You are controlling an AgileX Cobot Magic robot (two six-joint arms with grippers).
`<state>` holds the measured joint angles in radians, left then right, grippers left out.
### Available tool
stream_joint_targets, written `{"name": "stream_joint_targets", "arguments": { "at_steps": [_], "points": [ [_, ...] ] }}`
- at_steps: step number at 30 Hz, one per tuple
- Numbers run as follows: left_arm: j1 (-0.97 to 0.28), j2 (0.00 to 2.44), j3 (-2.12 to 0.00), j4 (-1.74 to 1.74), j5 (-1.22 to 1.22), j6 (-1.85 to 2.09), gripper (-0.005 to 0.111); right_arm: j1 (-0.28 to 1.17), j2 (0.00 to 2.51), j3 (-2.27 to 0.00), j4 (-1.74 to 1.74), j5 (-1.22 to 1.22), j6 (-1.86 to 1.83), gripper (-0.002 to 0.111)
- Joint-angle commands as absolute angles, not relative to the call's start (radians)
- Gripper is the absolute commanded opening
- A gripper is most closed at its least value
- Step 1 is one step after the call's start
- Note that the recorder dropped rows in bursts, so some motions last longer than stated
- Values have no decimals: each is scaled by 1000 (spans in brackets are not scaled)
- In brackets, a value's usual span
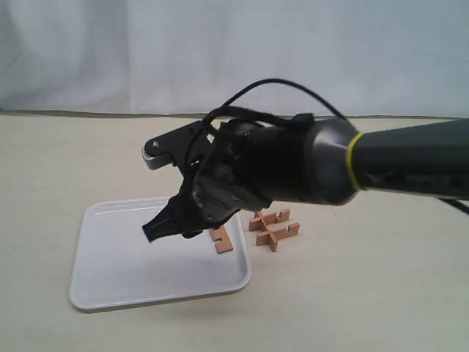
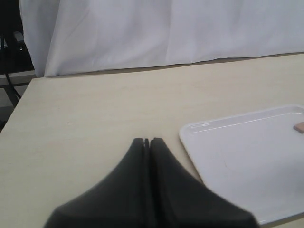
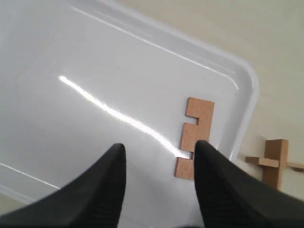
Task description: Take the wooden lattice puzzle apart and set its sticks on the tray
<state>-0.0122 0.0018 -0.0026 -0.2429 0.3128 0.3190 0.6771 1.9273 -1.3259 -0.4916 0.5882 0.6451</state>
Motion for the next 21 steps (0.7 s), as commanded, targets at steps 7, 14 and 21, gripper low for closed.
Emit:
{"name": "stream_joint_targets", "arguments": {
  "at_steps": [7,14,21],
  "points": [
    [-10,0,0,-245,308,318,0,677,1773,-1324,-454,841,496,44],
    [-10,0,0,-245,308,318,0,665,1715,-1241,-455,862,482,44],
    [-10,0,0,-245,308,318,0,553,1686,-1195,-328,848,408,44]
  ]
}}
